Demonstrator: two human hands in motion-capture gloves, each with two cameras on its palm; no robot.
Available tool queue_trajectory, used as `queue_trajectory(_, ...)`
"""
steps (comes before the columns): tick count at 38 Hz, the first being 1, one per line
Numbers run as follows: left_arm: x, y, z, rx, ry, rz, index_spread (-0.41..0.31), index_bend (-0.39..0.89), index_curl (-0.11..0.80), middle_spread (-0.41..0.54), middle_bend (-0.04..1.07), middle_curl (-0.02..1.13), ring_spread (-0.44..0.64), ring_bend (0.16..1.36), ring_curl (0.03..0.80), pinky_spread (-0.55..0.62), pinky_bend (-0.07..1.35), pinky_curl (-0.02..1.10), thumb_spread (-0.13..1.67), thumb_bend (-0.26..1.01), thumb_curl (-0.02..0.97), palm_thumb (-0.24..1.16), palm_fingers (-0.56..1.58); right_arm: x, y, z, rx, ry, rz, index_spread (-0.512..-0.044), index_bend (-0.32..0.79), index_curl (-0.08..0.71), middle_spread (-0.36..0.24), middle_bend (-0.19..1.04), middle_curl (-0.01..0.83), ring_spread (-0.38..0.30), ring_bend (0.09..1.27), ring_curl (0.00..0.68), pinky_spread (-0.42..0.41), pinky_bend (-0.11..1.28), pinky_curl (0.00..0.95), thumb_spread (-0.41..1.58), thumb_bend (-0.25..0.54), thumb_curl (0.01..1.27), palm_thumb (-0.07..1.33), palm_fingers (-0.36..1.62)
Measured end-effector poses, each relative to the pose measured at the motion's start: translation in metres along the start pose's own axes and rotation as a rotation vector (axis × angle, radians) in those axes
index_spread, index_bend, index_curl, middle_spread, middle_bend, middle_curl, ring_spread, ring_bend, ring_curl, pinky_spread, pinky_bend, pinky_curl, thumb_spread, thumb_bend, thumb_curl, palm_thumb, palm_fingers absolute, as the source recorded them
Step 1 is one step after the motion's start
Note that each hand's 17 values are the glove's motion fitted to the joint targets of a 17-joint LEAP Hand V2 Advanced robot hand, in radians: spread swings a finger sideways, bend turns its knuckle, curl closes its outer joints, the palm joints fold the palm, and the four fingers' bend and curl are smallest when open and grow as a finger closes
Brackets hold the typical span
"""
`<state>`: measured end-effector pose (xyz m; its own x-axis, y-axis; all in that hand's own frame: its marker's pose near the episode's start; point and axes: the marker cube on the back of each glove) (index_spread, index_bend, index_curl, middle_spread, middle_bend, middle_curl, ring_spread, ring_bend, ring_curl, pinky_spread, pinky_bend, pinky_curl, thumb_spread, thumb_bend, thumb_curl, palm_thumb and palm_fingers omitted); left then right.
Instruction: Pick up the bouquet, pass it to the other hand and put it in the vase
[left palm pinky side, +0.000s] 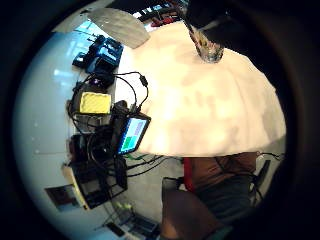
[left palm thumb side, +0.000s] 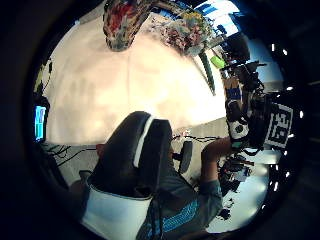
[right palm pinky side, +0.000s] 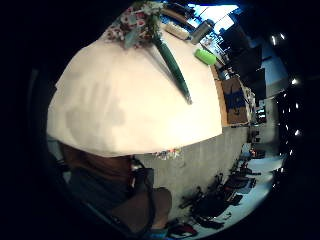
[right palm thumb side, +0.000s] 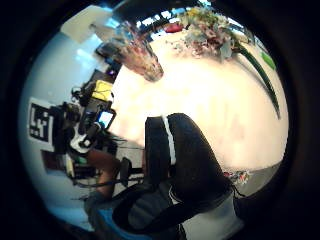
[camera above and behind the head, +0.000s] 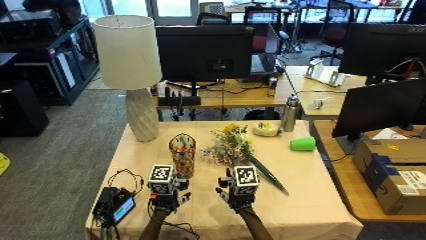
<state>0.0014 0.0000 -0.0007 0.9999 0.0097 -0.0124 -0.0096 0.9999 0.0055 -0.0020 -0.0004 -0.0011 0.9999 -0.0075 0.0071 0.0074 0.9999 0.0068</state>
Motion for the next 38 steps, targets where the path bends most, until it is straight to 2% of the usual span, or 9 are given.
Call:
queue_trajectory(5,0.003,0.004,-0.005,0.006,0.016,0.004,-0.010,0.11,0.056,0.101,0.21,0.11,0.25,0.47,0.135,0.28,0.42,0.15,0.64,0.03,0.063,0.10,0.33,-0.001,0.004,-0.004,-0.013,0.008,0.002,-0.278,0.17,0.106,0.008,0.25,0.107,0.112,0.22,0.069,0.210,0.39,0.138,0.72,0.168,0.09,0.28,0.28)
queue_trajectory(12,0.008,0.012,-0.019,0.030,0.035,0.014,-0.012,0.12,0.100,0.132,0.21,0.17,0.33,0.51,0.178,0.36,0.45,0.20,0.87,0.01,0.109,0.11,0.29,-0.009,0.005,-0.014,0.029,-0.014,-0.024,-0.349,0.16,0.162,0.014,0.24,0.165,0.149,0.21,0.105,0.266,0.40,0.192,0.99,0.151,0.13,0.30,0.24)
queue_trajectory(21,0.009,0.005,-0.023,0.044,0.052,0.018,-0.014,0.13,0.143,0.148,0.21,0.22,0.37,0.53,0.202,0.40,0.46,0.24,0.99,-0.02,0.155,0.11,0.26,-0.009,0.002,-0.013,0.028,-0.003,-0.032,-0.375,0.15,0.203,0.018,0.24,0.217,0.169,0.22,0.138,0.297,0.40,0.232,1.14,0.107,0.18,0.31,0.22)
queue_trajectory(38,0.016,0.006,-0.022,-0.014,0.086,0.034,-0.014,0.13,0.192,0.156,0.22,0.29,0.39,0.56,0.230,0.42,0.47,0.28,1.05,-0.03,0.210,0.08,0.22,0.007,0.005,-0.025,-0.028,0.045,-0.010,-0.384,0.13,0.222,0.024,0.24,0.284,0.182,0.24,0.190,0.308,0.42,0.286,1.20,0.005,0.23,0.30,0.16)
